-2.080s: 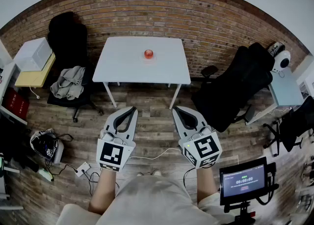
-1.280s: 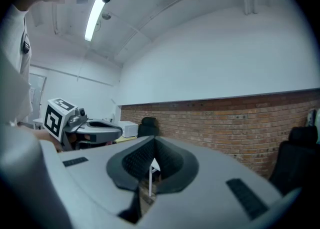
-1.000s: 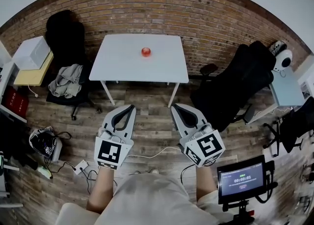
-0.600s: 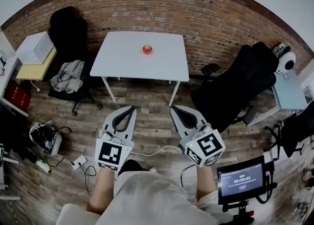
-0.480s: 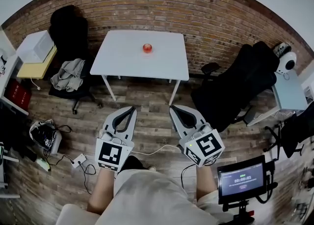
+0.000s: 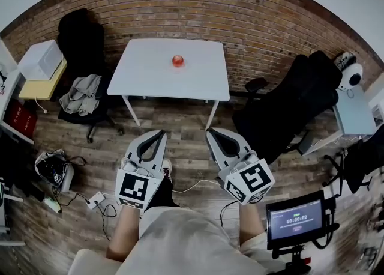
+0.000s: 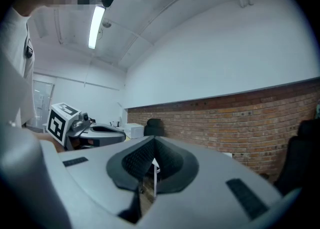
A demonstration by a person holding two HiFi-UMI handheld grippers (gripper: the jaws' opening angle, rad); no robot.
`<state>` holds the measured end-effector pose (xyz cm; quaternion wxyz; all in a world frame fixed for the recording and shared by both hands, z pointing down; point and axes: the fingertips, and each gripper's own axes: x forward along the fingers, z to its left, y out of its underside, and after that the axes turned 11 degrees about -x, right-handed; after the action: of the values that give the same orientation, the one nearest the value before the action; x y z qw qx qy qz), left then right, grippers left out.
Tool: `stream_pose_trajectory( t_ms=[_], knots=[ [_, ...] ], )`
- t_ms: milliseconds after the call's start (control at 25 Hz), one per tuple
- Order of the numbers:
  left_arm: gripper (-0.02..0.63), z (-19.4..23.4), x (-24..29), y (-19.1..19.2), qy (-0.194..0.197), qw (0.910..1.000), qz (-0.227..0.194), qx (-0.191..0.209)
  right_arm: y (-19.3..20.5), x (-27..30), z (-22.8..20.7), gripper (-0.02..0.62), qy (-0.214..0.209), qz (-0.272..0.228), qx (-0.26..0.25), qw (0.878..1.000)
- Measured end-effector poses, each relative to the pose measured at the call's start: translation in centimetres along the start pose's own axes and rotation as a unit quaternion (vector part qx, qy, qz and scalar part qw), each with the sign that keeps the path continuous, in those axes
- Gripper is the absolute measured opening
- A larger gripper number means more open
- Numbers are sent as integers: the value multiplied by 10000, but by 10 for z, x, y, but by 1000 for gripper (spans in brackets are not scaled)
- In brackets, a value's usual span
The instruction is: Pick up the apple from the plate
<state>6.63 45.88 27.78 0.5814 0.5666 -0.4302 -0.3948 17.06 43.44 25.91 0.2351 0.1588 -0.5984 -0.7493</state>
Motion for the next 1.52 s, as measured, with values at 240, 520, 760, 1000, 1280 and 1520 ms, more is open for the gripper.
stream_pose_trajectory(
  t_ms=[240, 520, 760, 1000, 1280, 1520],
  knots=[
    [5, 21, 43, -4, 153, 9998, -104, -23, 16, 35, -25, 2, -129, 252, -7, 9996],
    [5, 68, 102, -3, 220, 9997, -93, -35, 24, 89, -73, 2, 29, 264, -15, 9996],
    [5, 120, 147, -13, 251, 9997, -57, 7, 17, 148, -109, 2, 139, 163, -9, 9998],
    [5, 165, 182, -16, 241, 9997, -5, -26, 7, 197, -132, 2, 136, -4, -236, 9996],
    [5, 201, 219, -14, 333, 9994, 56, -100, 16, 239, -146, 2, -206, 38, 128, 9997],
    [5, 230, 249, -17, 437, 9989, 81, -143, 20, 276, -162, 2, -308, 68, 234, 9992]
  ],
)
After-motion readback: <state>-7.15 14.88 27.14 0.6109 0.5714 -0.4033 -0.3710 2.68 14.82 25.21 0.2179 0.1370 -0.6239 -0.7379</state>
